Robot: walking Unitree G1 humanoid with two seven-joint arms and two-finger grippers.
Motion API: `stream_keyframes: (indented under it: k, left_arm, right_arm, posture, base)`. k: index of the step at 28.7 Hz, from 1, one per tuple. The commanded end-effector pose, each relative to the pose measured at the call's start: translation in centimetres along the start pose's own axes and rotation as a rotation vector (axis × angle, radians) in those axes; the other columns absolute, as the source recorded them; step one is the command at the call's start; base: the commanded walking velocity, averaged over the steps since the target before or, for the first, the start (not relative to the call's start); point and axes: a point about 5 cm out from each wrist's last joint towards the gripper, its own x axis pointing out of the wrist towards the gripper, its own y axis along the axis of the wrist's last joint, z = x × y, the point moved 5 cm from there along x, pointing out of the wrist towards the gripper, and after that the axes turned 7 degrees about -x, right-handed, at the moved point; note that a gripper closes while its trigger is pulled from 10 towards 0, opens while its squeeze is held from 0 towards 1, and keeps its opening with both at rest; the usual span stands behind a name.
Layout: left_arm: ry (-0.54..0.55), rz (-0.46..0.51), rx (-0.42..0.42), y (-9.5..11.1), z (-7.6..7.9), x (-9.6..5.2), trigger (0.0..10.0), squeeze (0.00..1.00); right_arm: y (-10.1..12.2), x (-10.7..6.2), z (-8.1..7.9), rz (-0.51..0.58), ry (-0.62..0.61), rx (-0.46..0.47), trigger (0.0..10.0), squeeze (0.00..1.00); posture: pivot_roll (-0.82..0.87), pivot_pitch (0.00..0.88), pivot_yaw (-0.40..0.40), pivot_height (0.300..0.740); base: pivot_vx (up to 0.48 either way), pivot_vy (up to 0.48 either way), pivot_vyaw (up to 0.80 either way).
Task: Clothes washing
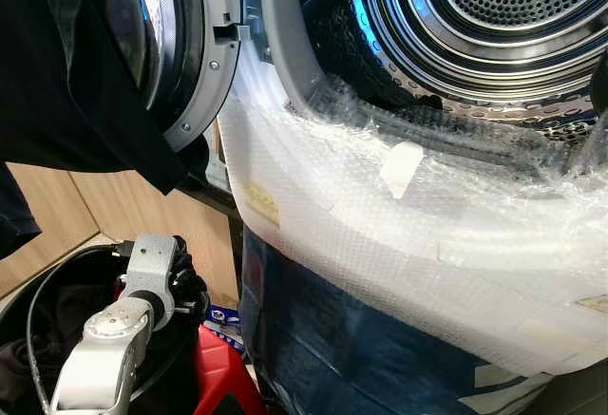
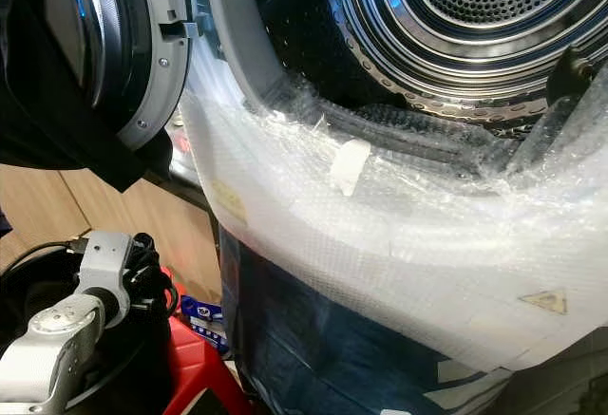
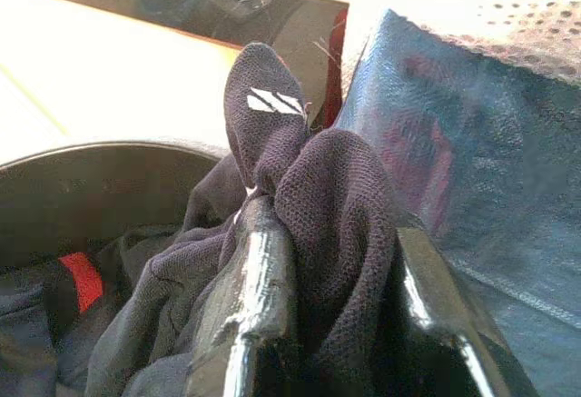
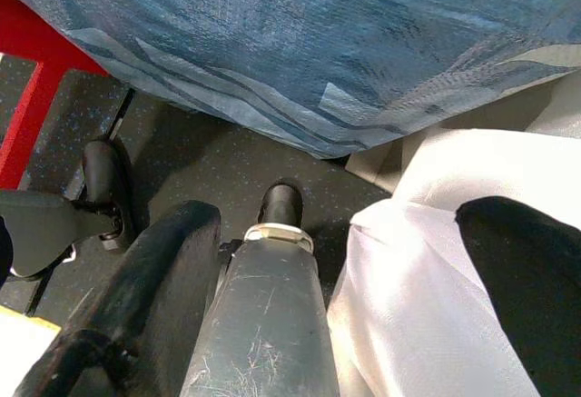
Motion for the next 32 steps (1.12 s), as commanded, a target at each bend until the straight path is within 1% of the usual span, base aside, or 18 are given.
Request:
stream_keyframes:
  k: [1,4,5,7,8,9,11,13,16,17,18,21,22,23,25,27,29,32]
  left_arm:
    - [-0.035,0.062,0.031,1.9,0.6,-0.1,0.0,0.00]
    - [-0.115,0.140,0.070,4.5,2.1,-0.4,0.0,0.00]
    - [-0.159,0.171,0.095,5.7,3.1,-0.5,0.0,0.00]
    - [-0.201,0.193,0.098,6.6,4.1,-0.6,0.0,0.00]
    - [-0.261,0.208,0.115,7.5,5.4,-0.7,0.0,0.00]
    - [-0.261,0.208,0.115,7.5,5.4,-0.7,0.0,0.00]
    - [-0.415,0.216,0.131,8.5,8.5,-1.2,0.0,0.00]
    - [-0.469,0.213,0.141,8.7,9.6,-1.5,0.0,0.00]
    - [-0.638,0.195,0.199,8.3,12.5,-2.4,0.0,0.00]
    - [-0.734,0.164,0.244,7.4,14.0,-2.7,0.0,0.00]
    - [-0.797,0.144,0.281,6.6,14.9,-2.9,0.0,0.00]
    - [-0.935,0.115,0.327,5.5,17.1,-3.5,0.0,0.00]
    - [-0.935,0.115,0.327,5.5,17.1,-3.5,0.0,0.00]
    - [-1.073,0.112,0.353,4.8,19.6,-4.7,0.0,0.00]
    - [-1.234,0.107,0.356,4.1,22.2,-6.3,0.0,0.00]
    - [-1.296,0.112,0.403,3.3,23.3,-6.7,0.0,0.00]
    - [-1.346,0.093,0.371,2.6,24.5,-6.8,0.0,0.00]
    - [-1.352,0.080,0.368,2.1,24.9,-6.8,0.0,0.00]
  right_arm:
    - [-0.2,0.0,0.1,0.000,-0.005,0.001,10.0,0.00]
    - [-0.2,0.0,0.2,0.001,-0.006,0.003,10.0,0.00]
    - [-0.2,0.0,0.2,0.000,-0.007,0.003,10.0,0.00]
    - [-0.1,0.0,0.2,0.001,-0.007,0.003,10.0,0.00]
    - [-0.1,0.0,0.3,0.002,-0.007,0.005,10.0,0.00]
    - [-0.1,0.0,0.3,0.002,-0.007,0.005,10.0,0.00]
    - [0.0,0.0,0.2,0.006,-0.006,0.011,10.0,0.00]
    - [0.0,0.0,0.2,0.007,-0.006,0.019,10.0,0.00]
    - [-0.1,0.0,0.1,0.005,-0.006,0.017,10.0,0.00]
    - [-0.2,0.0,0.0,0.002,-0.004,0.010,10.0,0.00]
    - [-0.3,0.0,0.0,0.001,-0.004,0.010,10.0,0.00]
    - [-0.3,0.0,0.0,0.000,-0.004,0.012,10.0,0.00]
    - [-0.3,0.0,0.0,0.000,-0.004,0.012,10.0,0.00]
    - [-0.2,0.0,0.3,0.002,-0.011,0.022,10.0,0.00]
    - [-0.1,0.0,0.6,0.007,-0.016,0.011,10.0,0.00]
    - [-0.1,0.0,0.8,0.009,-0.027,0.018,10.0,0.00]
    - [-0.2,0.0,0.9,0.010,-0.028,0.014,10.0,0.00]
    - [-0.7,0.0,1.0,0.003,-0.030,0.023,10.0,0.00]
  posture:
    - [0.23,0.000,-0.025,0.740]
    - [0.23,0.000,-0.026,0.740]
    - [0.23,0.000,-0.026,0.740]
    - [0.22,0.000,-0.024,0.740]
    - [0.22,0.000,-0.024,0.740]
    - [0.22,0.000,-0.024,0.740]
    - [0.21,0.000,-0.017,0.740]
    - [0.21,0.000,-0.017,0.740]
    - [0.21,0.000,-0.020,0.740]
    - [0.21,0.000,-0.020,0.740]
    - [0.20,0.000,-0.023,0.740]
    - [0.20,0.000,-0.023,0.740]
    - [0.20,0.000,-0.023,0.740]
    - [0.18,0.000,-0.022,0.740]
    - [0.16,0.000,-0.016,0.740]
    - [0.15,0.000,-0.012,0.740]
    - [0.13,0.000,-0.015,0.740]
    - [0.13,0.000,-0.020,0.740]
  base:
    - [0.000,0.000,0.00]
    - [0.000,0.000,0.00]
    - [0.000,0.000,0.00]
    - [0.000,0.000,0.00]
    - [0.000,0.000,0.00]
    - [0.000,0.000,0.00]
    - [0.000,0.000,0.00]
    - [0.000,0.000,0.00]
    - [0.000,0.000,0.00]
    - [0.000,0.000,0.00]
    - [0.000,0.000,0.00]
    - [0.000,0.000,0.00]
    - [0.000,0.000,0.00]
    - [0.000,0.000,0.00]
    - [0.000,0.000,0.00]
    - [0.000,0.000,0.00]
    - [0.000,0.000,0.00]
    - [0.000,0.000,0.00]
